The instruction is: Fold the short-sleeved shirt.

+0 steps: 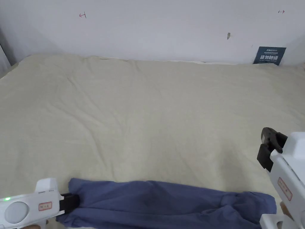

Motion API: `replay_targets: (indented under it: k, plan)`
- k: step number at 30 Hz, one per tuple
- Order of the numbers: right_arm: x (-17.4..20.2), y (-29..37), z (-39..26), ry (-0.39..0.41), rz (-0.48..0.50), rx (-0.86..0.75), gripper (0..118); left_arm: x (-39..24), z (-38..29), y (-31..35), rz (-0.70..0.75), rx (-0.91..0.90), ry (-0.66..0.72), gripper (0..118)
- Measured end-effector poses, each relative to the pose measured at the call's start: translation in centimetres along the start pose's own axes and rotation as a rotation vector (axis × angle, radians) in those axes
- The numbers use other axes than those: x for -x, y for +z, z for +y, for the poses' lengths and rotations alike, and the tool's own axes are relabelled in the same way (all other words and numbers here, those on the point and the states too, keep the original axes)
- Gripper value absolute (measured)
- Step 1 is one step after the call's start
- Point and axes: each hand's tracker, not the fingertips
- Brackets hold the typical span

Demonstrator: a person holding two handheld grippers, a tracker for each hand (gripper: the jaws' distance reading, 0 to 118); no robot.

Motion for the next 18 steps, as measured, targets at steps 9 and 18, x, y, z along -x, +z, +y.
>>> replay_targets:
  k: [9,18]
  plan:
    - [-1.0,1.7,0.8,-0.025,0.011,-0.048,2,3.0,2.2,6.2,0.127,-0.059,0.014,6]
    - [-2.2,2.7,0.8,-0.045,0.018,-0.059,2,-5.8,1.5,7.2,0.081,-0.040,-0.131,6]
